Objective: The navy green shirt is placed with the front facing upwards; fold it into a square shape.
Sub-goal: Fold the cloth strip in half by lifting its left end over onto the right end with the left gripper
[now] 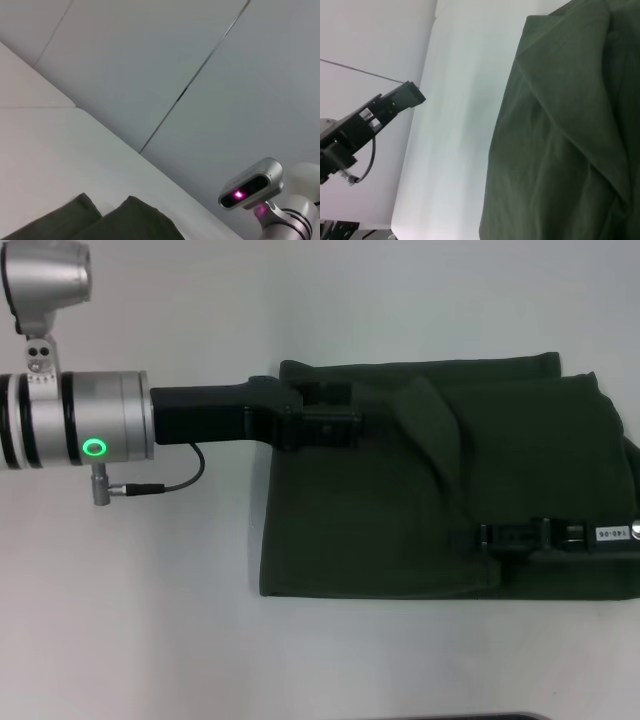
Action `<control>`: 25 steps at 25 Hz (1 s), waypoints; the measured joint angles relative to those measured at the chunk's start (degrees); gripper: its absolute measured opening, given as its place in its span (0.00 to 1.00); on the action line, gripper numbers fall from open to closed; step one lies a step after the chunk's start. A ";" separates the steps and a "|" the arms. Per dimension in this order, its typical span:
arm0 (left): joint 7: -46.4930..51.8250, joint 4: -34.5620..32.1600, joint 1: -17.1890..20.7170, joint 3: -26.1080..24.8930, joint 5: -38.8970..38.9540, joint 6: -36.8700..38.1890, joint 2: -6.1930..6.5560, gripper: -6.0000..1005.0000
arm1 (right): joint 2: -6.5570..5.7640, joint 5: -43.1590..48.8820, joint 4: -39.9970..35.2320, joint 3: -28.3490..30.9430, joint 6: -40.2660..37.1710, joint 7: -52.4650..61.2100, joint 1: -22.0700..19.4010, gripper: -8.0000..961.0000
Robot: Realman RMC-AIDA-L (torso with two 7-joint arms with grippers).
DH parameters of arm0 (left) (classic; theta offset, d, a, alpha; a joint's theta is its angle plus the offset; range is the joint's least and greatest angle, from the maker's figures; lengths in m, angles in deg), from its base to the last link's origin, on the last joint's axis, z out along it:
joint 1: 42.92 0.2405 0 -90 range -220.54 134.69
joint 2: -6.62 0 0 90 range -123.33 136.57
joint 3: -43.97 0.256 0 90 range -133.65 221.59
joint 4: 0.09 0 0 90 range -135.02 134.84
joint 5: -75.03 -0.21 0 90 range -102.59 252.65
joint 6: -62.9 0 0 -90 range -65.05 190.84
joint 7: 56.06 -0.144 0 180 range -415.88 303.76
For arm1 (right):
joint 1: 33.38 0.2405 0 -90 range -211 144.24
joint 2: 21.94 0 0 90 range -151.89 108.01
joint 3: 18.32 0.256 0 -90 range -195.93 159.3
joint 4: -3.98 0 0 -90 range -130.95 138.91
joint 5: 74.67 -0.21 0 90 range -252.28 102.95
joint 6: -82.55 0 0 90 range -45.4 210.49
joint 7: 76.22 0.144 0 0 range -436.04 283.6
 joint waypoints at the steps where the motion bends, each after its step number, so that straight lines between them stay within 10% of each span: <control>1: -0.01 0.00 0.00 -0.21 0.00 0.06 0.00 0.91 | 0.10 0.01 0.01 -0.08 0.18 0.18 0.17 0.90; 20: 0.00 0.00 -0.03 -1.05 0.00 -0.03 0.03 0.91 | 1.22 0.39 0.22 -4.17 6.03 3.62 2.31 0.84; 25: -0.03 0.00 -0.06 -1.69 0.00 -0.04 0.03 0.91 | 1.26 0.22 0.34 -4.26 6.24 3.24 2.42 0.52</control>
